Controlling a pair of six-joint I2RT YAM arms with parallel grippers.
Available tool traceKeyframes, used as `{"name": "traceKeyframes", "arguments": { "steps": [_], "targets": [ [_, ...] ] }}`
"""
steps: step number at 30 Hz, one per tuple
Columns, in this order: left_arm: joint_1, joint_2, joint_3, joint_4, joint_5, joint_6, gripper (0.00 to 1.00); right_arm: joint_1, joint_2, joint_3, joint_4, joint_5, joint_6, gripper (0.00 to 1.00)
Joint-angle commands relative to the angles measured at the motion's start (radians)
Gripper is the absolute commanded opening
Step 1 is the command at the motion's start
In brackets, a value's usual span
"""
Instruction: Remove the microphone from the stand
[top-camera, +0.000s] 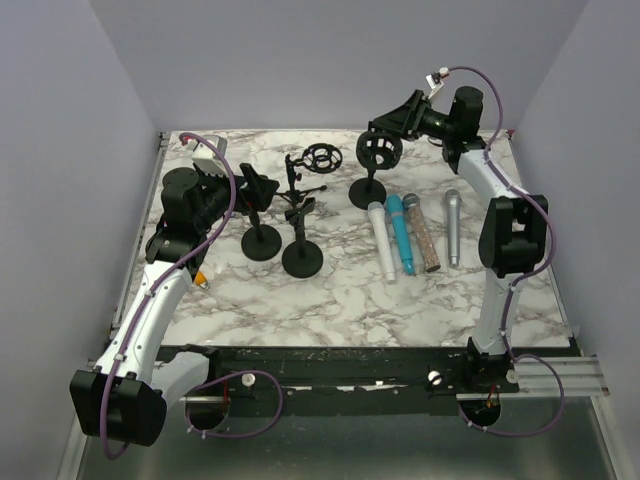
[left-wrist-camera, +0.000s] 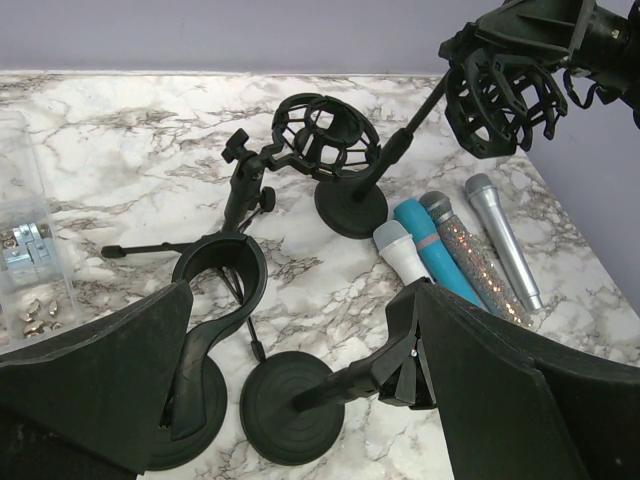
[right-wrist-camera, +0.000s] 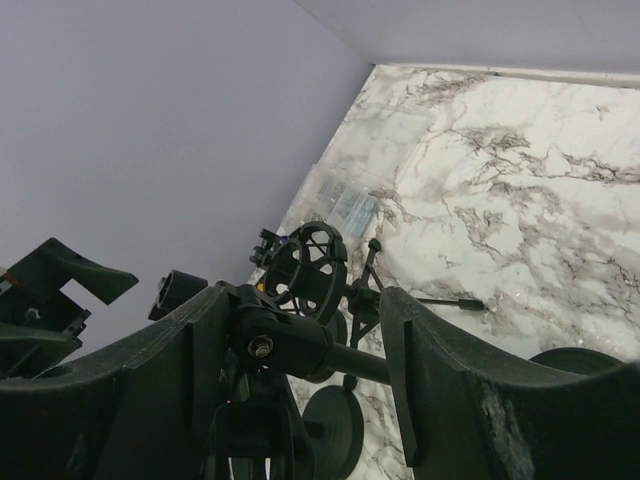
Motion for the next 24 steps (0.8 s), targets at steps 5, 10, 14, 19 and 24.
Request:
{"name": "traceKeyframes", "arguments": {
  "steps": [5, 10, 14, 19, 24],
  "targets": [
    [0.007, -0.006, 0.03, 0.021, 0.031, -0.013, 0.98, 0.003, 0.04, -0.177, -0.125, 0.086, -0.138, 0.66],
    [0.007, -0.003, 0.03, 0.023, 0.032, -0.015, 0.98, 0.003, 0.067, -0.214, -0.135, 0.122, -0.174, 0.66],
    [0.006, 0.001, 0.03, 0.026, 0.034, -0.016, 0.98, 0.003, 0.104, -0.178, -0.16, 0.129, -0.181, 0.66],
    [0.007, 0.002, 0.031, 0.025, 0.037, -0.016, 0.98, 0.003, 0.091, -0.142, -0.184, 0.139, -0.178, 0.68],
    [0.007, 0.0, 0.03, 0.027, 0.037, -0.018, 0.99, 0.005, 0.057, -0.089, -0.256, 0.17, -0.199, 0.77]
  ]
}}
